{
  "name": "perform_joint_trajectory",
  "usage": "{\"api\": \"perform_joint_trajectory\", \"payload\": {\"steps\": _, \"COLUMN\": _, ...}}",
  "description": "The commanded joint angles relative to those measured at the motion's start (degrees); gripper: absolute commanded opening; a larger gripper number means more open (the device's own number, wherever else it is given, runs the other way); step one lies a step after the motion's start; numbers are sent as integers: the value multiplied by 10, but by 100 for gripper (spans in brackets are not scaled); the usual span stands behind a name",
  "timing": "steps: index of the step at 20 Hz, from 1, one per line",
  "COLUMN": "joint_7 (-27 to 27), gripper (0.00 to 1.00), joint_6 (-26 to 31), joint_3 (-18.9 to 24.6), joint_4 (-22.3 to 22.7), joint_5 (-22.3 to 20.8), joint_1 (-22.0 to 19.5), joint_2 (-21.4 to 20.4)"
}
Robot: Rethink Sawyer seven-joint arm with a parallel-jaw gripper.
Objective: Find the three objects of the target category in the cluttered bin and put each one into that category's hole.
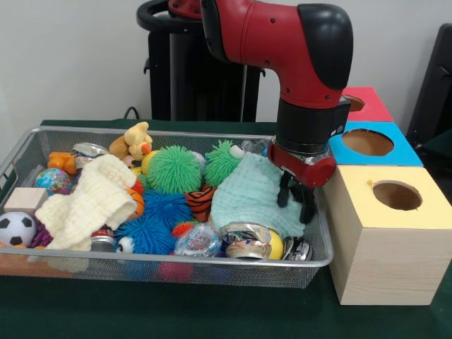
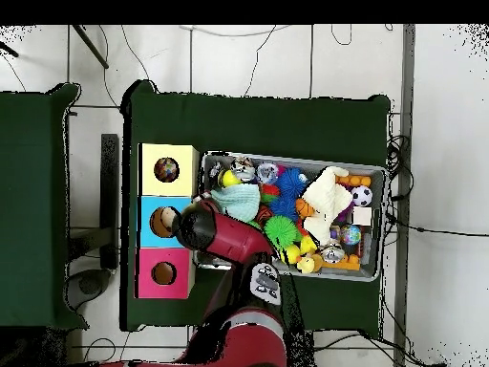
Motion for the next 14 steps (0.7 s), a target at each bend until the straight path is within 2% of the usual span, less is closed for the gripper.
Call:
{"api": "perform_joint_trajectory", "payload": {"steps": 1, "joint_7": 51, "gripper": 100, "joint_6": 48, "joint_3": 6, "joint_4": -25, "joint_5": -5, "joint_1": 6, "joint_2": 58}}
{"api": "perform_joint_trajectory", "payload": {"steps": 5, "joint_7": 51, "gripper": 100, "joint_6": 38, "joint_3": -12, "joint_4": -44, "joint_5": -6, "joint_1": 17, "joint_2": 74}}
{"api": "perform_joint_trajectory", "payload": {"steps": 7, "joint_7": 48, "gripper": 100, "joint_6": 19, "joint_3": -9, "joint_4": -43, "joint_5": -13, "joint_1": 13, "joint_2": 68}}
{"api": "perform_joint_trajectory", "payload": {"steps": 12, "joint_7": 47, "gripper": 100, "joint_6": -25, "joint_3": -65, "joint_4": -64, "joint_5": -23, "joint_1": 51, "joint_2": 79}}
{"api": "perform_joint_trajectory", "payload": {"steps": 14, "joint_7": 48, "gripper": 100, "joint_6": -27, "joint_3": -71, "joint_4": -65, "joint_5": -23, "joint_1": 58, "joint_2": 81}}
